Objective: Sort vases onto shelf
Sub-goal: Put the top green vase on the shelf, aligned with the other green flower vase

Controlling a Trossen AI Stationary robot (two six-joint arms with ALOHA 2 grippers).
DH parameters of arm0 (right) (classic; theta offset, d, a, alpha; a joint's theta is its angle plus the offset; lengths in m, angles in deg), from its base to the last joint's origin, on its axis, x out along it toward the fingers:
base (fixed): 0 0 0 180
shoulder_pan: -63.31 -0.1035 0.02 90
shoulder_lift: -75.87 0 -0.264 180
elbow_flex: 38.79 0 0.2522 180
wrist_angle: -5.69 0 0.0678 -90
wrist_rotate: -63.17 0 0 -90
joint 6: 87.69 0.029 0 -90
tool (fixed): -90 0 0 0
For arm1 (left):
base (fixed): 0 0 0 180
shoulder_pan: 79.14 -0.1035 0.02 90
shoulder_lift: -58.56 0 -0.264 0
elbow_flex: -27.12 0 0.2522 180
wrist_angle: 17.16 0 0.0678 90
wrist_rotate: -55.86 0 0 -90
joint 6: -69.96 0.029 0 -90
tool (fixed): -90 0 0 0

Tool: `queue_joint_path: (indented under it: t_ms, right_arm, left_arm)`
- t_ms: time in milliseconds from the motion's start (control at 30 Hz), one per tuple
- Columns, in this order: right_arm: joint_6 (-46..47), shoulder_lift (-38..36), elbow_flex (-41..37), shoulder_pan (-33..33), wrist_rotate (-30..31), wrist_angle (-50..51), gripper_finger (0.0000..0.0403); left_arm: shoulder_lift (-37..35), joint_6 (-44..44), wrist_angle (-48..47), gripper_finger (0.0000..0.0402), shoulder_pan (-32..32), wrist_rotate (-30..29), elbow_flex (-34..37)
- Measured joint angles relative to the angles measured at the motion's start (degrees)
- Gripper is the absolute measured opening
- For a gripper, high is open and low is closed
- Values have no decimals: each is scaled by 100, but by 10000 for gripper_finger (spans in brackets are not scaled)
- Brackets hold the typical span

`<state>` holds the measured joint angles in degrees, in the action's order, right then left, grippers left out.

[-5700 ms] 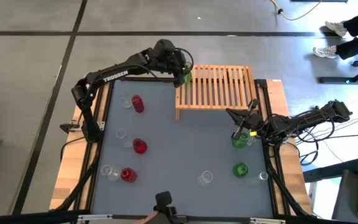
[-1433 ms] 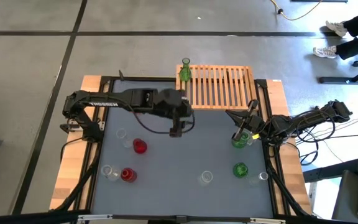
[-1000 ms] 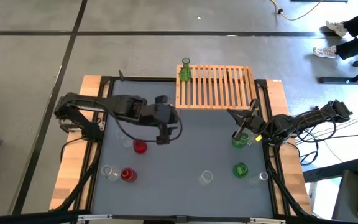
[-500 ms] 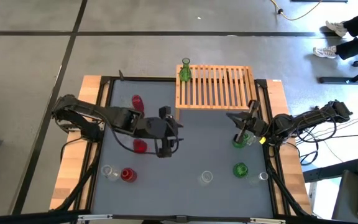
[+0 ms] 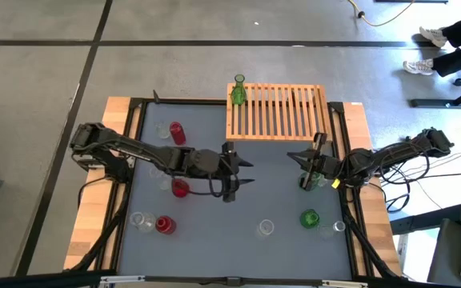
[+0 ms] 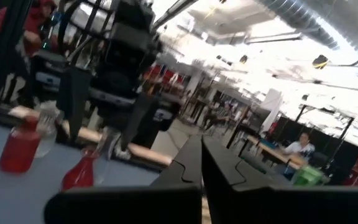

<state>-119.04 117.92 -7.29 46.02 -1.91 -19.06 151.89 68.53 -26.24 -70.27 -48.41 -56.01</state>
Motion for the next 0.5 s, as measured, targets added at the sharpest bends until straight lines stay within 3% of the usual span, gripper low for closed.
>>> queue_joint_path:
  t_ms: [200, 400, 500]
  right_arm:
    - [612, 326, 401, -316, 116, 1085, 0]
    - [1734, 574, 1573, -874, 941, 3406, 0]
    - [2618, 672, 2178, -1078, 1046, 4617, 0]
  left_arm:
    - [519, 54, 163, 215, 6, -73, -177]
    - [604, 196, 230, 215, 12, -134, -186]
    - [604, 336, 185, 215, 99, -125, -188]
